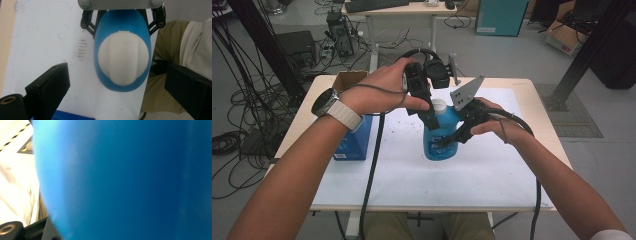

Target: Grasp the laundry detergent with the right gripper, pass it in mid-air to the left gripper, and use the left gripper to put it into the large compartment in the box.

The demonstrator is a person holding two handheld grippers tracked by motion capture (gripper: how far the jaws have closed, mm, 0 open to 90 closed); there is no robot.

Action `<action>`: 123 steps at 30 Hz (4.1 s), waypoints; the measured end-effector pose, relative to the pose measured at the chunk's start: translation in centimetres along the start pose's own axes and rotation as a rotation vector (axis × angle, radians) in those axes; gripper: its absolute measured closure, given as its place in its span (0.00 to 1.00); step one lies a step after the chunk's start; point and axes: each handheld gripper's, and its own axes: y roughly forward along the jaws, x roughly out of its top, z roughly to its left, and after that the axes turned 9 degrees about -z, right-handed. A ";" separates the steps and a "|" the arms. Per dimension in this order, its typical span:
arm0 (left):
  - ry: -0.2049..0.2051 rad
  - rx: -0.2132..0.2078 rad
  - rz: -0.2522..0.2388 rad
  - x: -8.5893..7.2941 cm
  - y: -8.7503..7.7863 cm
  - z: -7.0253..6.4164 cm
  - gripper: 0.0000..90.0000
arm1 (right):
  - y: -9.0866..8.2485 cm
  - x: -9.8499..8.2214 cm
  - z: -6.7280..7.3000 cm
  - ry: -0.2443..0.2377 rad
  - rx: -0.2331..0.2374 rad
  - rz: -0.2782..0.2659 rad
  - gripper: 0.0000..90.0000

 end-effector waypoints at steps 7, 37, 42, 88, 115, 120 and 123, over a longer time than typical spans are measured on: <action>-0.011 0.002 -0.012 -0.1 0.0 -0.1 0.07 | 0.0 0.0 0.0 -0.004 0.002 0.004 0.49; -0.013 -0.001 -0.008 -0.1 0.1 0.0 0.07 | 0.1 -0.1 -0.1 0.000 0.004 0.006 0.49; -0.011 0.001 -0.010 -0.1 0.1 -0.1 0.07 | 0.1 -0.1 -0.1 -0.001 0.003 0.005 0.49; 0.007 -0.030 0.019 1.0 2.5 -0.1 0.09 | 0.1 0.2 0.5 0.008 0.019 0.009 0.49; 0.043 -0.056 0.043 1.4 3.3 -0.3 0.35 | 0.1 0.2 0.7 0.003 0.036 0.009 0.49; 0.047 -0.077 0.051 1.5 3.3 -0.4 0.41 | 0.2 0.2 0.8 0.013 0.035 0.009 0.49; 0.045 -0.076 0.050 1.5 3.3 -0.4 0.41 | 0.2 0.2 0.8 0.011 0.037 0.011 0.49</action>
